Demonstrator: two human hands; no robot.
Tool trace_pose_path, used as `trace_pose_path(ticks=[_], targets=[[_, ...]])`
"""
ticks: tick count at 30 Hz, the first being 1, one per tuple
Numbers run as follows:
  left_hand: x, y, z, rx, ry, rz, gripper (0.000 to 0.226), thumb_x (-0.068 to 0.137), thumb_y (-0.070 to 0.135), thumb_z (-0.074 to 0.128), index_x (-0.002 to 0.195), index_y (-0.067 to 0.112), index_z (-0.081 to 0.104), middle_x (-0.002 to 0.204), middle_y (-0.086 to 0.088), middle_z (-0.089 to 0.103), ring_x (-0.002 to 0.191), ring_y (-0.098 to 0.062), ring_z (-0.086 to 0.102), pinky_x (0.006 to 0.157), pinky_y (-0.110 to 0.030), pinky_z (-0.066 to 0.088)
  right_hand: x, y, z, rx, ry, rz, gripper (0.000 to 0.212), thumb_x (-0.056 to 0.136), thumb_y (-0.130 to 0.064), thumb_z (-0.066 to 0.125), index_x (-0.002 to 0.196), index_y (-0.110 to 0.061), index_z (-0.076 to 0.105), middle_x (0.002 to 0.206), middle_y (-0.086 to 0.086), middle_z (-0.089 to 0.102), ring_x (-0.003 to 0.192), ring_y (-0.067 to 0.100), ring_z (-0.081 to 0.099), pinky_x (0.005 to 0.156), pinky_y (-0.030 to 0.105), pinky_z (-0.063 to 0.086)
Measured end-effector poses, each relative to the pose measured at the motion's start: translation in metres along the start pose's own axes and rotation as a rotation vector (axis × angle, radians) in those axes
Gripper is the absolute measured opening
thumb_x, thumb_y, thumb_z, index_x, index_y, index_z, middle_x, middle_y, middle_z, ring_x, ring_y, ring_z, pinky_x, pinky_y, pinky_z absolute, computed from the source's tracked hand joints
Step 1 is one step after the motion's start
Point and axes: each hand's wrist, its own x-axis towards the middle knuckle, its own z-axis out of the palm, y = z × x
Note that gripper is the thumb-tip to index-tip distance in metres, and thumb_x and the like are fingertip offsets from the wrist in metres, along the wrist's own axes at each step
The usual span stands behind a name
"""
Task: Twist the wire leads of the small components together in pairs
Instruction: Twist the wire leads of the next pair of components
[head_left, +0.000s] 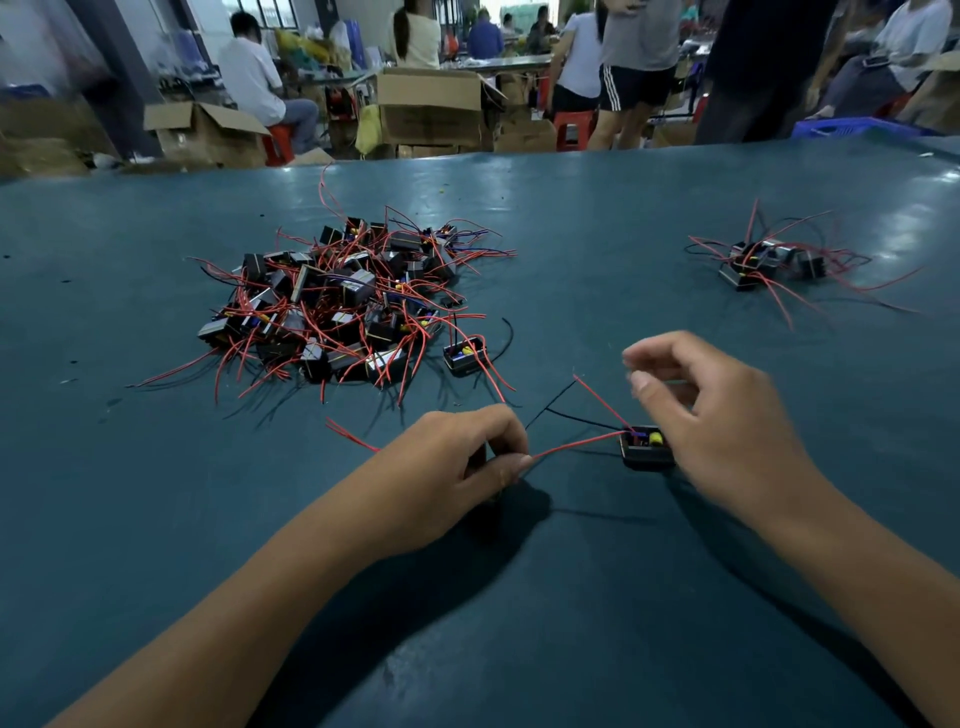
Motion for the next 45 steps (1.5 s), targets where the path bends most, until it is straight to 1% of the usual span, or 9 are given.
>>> trace_pose_path(ticks=[4, 10, 13, 15, 21, 31, 35, 42, 45], targets=[[0.0, -0.005, -0.006, 0.033, 0.011, -0.025, 0.009, 0.099, 0.034, 0.056, 0.09, 0.034, 0.053, 0.078, 0.01, 0.066, 0.069, -0.007, 0.061, 0.059, -0.02, 0.046, -0.002, -0.004, 0.013, -0.102, -0.065, -0.006, 0.018, 0.092, -0.012, 0.064, 0.109, -0.014, 0.07, 0.112, -0.005, 0.069, 0.094, -0.002, 0.061, 0.083, -0.006, 0.032], [0.001, -0.005, -0.005, -0.003, 0.032, -0.057, 0.007, 0.098, 0.034, 0.055, 0.092, 0.036, 0.051, 0.079, 0.008, 0.068, 0.066, -0.013, 0.061, 0.063, -0.036, 0.051, -0.002, -0.011, 0.024, -0.18, -0.115, 0.016, 0.032, 0.094, -0.012, 0.061, 0.126, -0.006, 0.064, 0.138, 0.004, 0.058, 0.128, 0.012, 0.051, 0.096, -0.005, 0.02], [0.001, -0.001, -0.003, 0.002, 0.036, -0.059, 0.007, 0.098, 0.036, 0.054, 0.092, 0.034, 0.051, 0.077, 0.007, 0.068, 0.064, -0.017, 0.06, 0.063, -0.04, 0.051, -0.003, -0.009, 0.025, -0.176, -0.116, 0.069, 0.017, 0.093, -0.01, 0.061, 0.107, -0.007, 0.072, 0.119, 0.005, 0.067, 0.104, 0.013, 0.06, 0.081, -0.008, 0.027], [0.0, 0.0, -0.003, -0.005, 0.043, -0.063, 0.007, 0.097, 0.037, 0.052, 0.092, 0.032, 0.051, 0.077, 0.005, 0.068, 0.065, -0.021, 0.061, 0.064, -0.043, 0.051, -0.002, -0.007, 0.024, -0.173, -0.091, 0.098, 0.01, 0.093, -0.009, 0.061, 0.094, -0.009, 0.071, 0.102, 0.002, 0.069, 0.089, 0.013, 0.061, 0.074, 0.002, 0.038], [-0.001, 0.001, -0.003, -0.041, 0.057, -0.071, 0.007, 0.097, 0.036, 0.051, 0.091, 0.033, 0.051, 0.078, 0.006, 0.07, 0.066, -0.021, 0.063, 0.066, -0.045, 0.052, 0.001, 0.002, 0.017, -0.162, 0.015, 0.183, 0.01, 0.092, -0.009, 0.059, 0.088, -0.012, 0.069, 0.093, -0.001, 0.066, 0.085, 0.015, 0.063, 0.08, 0.031, 0.051], [0.002, 0.001, 0.009, 0.06, 0.147, -0.073, 0.01, 0.098, 0.029, 0.054, 0.099, 0.037, 0.049, 0.083, 0.019, 0.064, 0.058, -0.018, 0.055, 0.06, -0.036, 0.048, -0.015, -0.009, 0.021, 0.068, -0.026, 0.017, 0.015, 0.091, -0.01, 0.065, 0.093, -0.023, 0.071, 0.088, -0.014, 0.067, 0.079, 0.0, 0.061, 0.068, 0.006, 0.041], [0.004, 0.002, 0.01, 0.099, 0.162, -0.068, 0.01, 0.1, 0.036, 0.049, 0.11, 0.035, 0.049, 0.075, 0.016, 0.066, 0.059, -0.013, 0.056, 0.062, -0.038, 0.049, -0.017, -0.012, 0.025, 0.137, -0.12, 0.009, 0.014, 0.093, -0.017, 0.066, 0.097, -0.027, 0.074, 0.081, -0.017, 0.071, 0.076, 0.001, 0.065, 0.067, 0.008, 0.045], [0.007, 0.013, 0.013, 0.124, 0.179, -0.053, 0.014, 0.104, 0.042, 0.039, 0.1, 0.032, 0.048, 0.068, 0.014, 0.069, 0.054, -0.009, 0.058, 0.058, -0.031, 0.048, -0.019, -0.014, 0.031, 0.361, -0.164, 0.052, 0.017, 0.095, -0.003, 0.058, 0.095, -0.017, 0.068, 0.081, -0.001, 0.073, 0.074, 0.012, 0.072, 0.066, 0.025, 0.059], [0.007, 0.013, 0.013, 0.103, 0.18, -0.068, 0.014, 0.103, 0.043, 0.041, 0.099, 0.033, 0.049, 0.066, 0.013, 0.069, 0.054, -0.008, 0.058, 0.061, -0.034, 0.05, -0.019, -0.015, 0.032, 0.336, -0.161, 0.045, 0.018, 0.095, -0.003, 0.058, 0.095, -0.019, 0.069, 0.081, -0.004, 0.074, 0.065, 0.009, 0.07, 0.063, 0.02, 0.056]])
